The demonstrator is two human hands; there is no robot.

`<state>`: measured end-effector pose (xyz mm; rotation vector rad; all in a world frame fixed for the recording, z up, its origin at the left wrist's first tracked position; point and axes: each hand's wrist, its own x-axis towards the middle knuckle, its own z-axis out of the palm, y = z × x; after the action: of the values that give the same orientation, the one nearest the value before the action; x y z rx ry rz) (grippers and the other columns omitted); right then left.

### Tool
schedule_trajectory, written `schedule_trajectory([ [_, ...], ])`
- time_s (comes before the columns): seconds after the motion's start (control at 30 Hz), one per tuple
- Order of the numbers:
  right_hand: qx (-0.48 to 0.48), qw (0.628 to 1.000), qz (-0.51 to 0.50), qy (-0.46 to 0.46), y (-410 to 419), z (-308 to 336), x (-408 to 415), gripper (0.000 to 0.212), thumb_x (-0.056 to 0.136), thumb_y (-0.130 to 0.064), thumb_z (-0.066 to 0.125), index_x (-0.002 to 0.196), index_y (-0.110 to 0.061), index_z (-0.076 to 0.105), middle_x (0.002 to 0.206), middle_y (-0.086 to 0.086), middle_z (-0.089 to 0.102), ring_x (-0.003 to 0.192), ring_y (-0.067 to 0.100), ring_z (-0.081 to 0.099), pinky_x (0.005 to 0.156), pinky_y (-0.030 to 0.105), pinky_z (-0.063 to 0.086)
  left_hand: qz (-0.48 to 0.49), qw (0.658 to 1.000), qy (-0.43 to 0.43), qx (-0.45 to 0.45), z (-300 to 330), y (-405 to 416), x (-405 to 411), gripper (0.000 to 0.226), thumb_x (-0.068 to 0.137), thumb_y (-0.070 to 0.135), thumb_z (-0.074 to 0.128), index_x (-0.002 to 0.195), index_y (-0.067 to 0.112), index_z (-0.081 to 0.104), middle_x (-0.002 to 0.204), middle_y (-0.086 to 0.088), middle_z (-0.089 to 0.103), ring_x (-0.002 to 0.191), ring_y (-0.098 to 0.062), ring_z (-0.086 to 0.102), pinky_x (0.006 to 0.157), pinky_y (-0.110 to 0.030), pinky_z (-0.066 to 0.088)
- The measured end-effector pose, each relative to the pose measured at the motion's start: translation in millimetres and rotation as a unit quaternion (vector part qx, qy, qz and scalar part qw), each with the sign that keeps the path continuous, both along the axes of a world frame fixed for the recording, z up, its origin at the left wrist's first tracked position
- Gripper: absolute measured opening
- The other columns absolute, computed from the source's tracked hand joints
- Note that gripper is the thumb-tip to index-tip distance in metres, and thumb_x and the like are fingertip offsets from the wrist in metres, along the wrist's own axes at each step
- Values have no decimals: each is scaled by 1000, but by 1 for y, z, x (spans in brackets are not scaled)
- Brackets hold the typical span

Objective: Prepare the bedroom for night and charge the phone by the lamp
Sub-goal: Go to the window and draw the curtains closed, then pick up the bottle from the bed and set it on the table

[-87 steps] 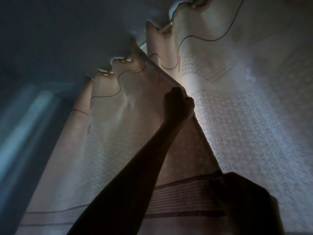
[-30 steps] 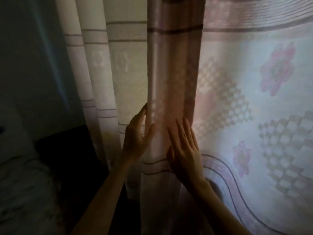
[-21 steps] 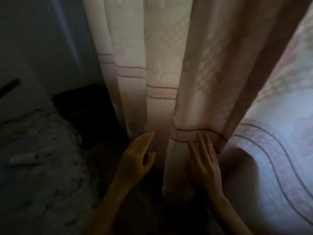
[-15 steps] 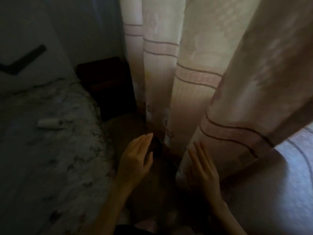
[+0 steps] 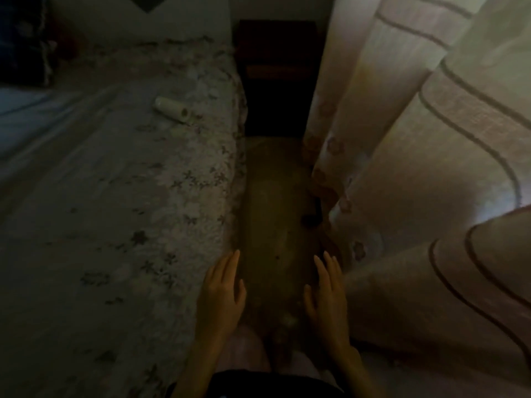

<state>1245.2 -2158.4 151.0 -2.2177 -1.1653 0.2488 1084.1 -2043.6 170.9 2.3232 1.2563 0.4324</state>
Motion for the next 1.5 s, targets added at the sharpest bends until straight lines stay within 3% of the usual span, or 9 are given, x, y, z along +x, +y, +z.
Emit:
schedule_trajectory([
  [0.17, 14, 999, 0, 31, 25, -13, 14, 52, 80, -19, 50, 131, -11, 39, 137, 17, 44, 128, 24, 32, 102, 42, 34, 68, 996, 34, -37, -5, 21, -6, 52, 80, 27, 37, 119, -2, 54, 115, -22, 62, 103, -32, 58, 85, -39, 49],
  [0.27, 18, 999, -8, 39, 55, -15, 31, 52, 83, -29, 41, 131, -11, 41, 137, 14, 45, 128, 20, 33, 102, 38, 32, 73, 995, 44, -48, -6, 48, 9, 53, 79, 26, 36, 118, -4, 54, 113, -25, 62, 101, -36, 59, 85, -46, 49],
  [0.47, 13, 998, -47, 46, 139, -11, 83, 56, 81, -33, 40, 130, -5, 44, 137, 18, 44, 127, 24, 36, 102, 36, 31, 52, 996, 17, -67, -12, 137, 63, 55, 79, 27, 34, 122, -4, 52, 116, -25, 60, 104, -38, 58, 92, -41, 41],
  [0.63, -4, 998, -37, 46, 195, -4, 117, 51, 84, -20, 51, 132, -6, 42, 140, 16, 41, 129, 27, 37, 103, 35, 32, 44, 997, -22, -51, -2, 198, 108, 48, 81, 3, 55, 128, -2, 46, 123, -23, 56, 111, -35, 53, 96, -34, 32],
  [0.77, -7, 998, -30, 51, 241, -3, 153, 54, 85, -9, 61, 134, -7, 40, 143, 13, 37, 132, 25, 33, 104, 33, 31, 47, 998, -13, -50, -3, 244, 137, 52, 77, 11, 49, 128, -1, 46, 123, -24, 55, 112, -37, 52, 96, -38, 36],
  [0.93, -8, 999, -9, 46, 315, -5, 207, 54, 85, -11, 61, 134, -10, 40, 144, 10, 37, 132, 20, 31, 103, 28, 27, 68, 996, -9, -59, -10, 304, 189, 52, 76, 13, 50, 126, -1, 48, 117, -24, 59, 106, -38, 56, 93, -41, 42],
  [1.2, -18, 995, 91, 47, 443, 3, 309, 55, 84, -9, 61, 134, -10, 40, 142, 11, 39, 130, 24, 37, 101, 26, 28, 139, 988, -26, -59, 3, 400, 283, 52, 77, 11, 53, 127, -1, 47, 121, -25, 56, 108, -41, 54, 87, -46, 47],
  [1.3, -31, 989, 142, 42, 490, -3, 322, 56, 82, -9, 62, 134, -9, 41, 141, 12, 41, 130, 25, 37, 102, 27, 27, 183, 981, -10, -56, 4, 432, 296, 52, 76, 13, 51, 125, -3, 49, 118, -25, 58, 103, -42, 56, 82, -48, 51],
  [1.5, -33, 969, 241, 41, 594, -12, 328, 54, 77, -12, 59, 129, -7, 47, 136, 15, 47, 126, 27, 43, 104, 35, 32, 260, 965, -12, -44, -3, 506, 303, 49, 73, -4, 67, 120, -5, 52, 116, -28, 58, 104, -42, 56, 84, -46, 48],
])
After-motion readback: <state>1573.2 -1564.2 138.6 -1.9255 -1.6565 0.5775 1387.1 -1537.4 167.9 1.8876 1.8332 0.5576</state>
